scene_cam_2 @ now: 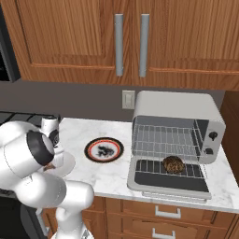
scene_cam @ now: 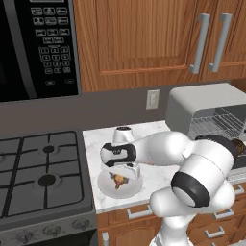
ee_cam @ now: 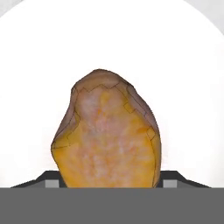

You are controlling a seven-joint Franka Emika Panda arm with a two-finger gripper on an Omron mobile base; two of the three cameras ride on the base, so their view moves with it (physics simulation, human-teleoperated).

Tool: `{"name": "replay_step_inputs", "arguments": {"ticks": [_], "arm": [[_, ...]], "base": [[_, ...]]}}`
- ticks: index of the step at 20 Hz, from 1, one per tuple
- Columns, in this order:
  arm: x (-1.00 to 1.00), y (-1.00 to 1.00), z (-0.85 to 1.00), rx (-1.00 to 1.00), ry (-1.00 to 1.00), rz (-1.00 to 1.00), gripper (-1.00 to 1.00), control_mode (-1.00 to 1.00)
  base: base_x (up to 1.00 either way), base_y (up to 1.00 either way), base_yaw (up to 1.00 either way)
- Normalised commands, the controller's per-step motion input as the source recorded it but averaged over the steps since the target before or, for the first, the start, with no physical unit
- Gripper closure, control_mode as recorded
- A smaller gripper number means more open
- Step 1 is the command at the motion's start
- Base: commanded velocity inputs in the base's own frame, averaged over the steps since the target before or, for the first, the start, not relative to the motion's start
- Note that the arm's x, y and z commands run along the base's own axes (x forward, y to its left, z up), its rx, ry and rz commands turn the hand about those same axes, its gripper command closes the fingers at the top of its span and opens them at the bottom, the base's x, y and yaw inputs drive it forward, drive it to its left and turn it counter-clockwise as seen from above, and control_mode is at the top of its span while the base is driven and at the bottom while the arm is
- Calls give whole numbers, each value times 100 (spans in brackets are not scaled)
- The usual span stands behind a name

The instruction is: Open the toaster oven door. Place the bread on the bottom rack in the toaster oven and place the chicken drumstick on the top rack.

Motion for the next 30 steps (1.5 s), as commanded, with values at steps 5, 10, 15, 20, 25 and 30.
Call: {"name": "replay_step_inputs", "arguments": {"ticks": [5, 10, 15, 20, 25, 30], "arm": [[-5, -21, 33, 3, 0, -6, 100, -100], [-2, -25, 45, 5, 0, 0, 100, -100], [0, -34, 39, 1, 0, 0, 100, -100], [2, -40, 29, 0, 0, -8, 100, -100], [2, -42, 22, 0, 0, -18, 100, -100], [5, -48, 10, -1, 0, -22, 100, -100]], "base": [[0, 0, 0], [0, 0, 0], [0, 0, 0], [0, 0, 0], [0, 0, 0], [0, 0, 0]]}}
